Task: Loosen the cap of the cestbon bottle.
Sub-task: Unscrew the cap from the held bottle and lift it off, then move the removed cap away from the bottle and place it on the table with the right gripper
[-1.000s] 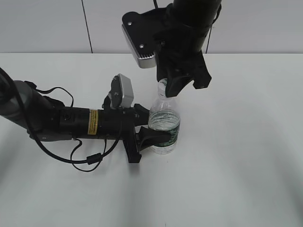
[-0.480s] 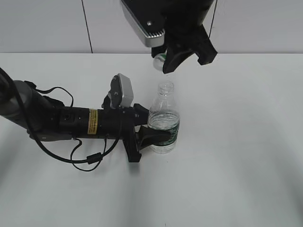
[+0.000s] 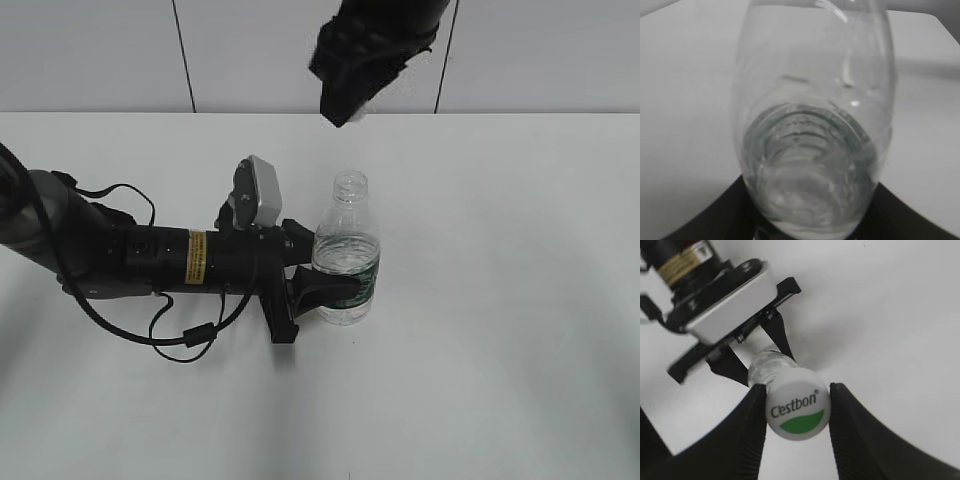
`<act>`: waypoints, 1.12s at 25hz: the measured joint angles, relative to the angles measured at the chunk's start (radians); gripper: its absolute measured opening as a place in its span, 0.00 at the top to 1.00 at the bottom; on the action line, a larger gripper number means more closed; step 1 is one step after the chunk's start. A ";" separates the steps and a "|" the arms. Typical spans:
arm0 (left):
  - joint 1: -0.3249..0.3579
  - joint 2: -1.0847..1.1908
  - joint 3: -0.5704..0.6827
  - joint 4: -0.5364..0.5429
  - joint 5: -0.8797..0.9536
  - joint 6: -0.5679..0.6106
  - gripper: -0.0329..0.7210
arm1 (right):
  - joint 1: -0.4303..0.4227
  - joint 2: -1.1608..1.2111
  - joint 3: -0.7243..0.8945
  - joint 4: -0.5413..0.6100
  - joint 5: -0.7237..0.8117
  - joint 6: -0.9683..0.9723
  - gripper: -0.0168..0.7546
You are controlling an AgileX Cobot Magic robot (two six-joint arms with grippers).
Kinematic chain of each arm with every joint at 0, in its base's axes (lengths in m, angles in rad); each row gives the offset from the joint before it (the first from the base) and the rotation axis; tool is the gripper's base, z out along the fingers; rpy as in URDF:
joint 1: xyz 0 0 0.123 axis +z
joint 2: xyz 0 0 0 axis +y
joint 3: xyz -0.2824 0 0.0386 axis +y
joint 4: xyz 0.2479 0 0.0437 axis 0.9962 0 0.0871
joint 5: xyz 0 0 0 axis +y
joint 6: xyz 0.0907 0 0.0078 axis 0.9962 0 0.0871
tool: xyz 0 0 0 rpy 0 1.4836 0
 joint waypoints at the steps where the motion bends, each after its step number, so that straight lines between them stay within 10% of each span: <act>1: 0.000 0.000 0.000 0.000 0.000 0.000 0.52 | 0.000 0.000 0.000 0.000 0.000 0.146 0.59; 5: 0.000 0.000 0.000 0.000 0.000 0.000 0.52 | 0.000 0.000 0.000 0.000 0.000 0.482 0.59; 16: 0.000 0.000 0.000 0.000 0.001 0.000 0.52 | -0.033 -0.121 0.170 -0.171 0.000 0.616 0.59; 28: 0.000 0.000 0.000 0.000 0.001 0.000 0.52 | -0.429 -0.331 0.603 -0.193 -0.109 0.598 0.59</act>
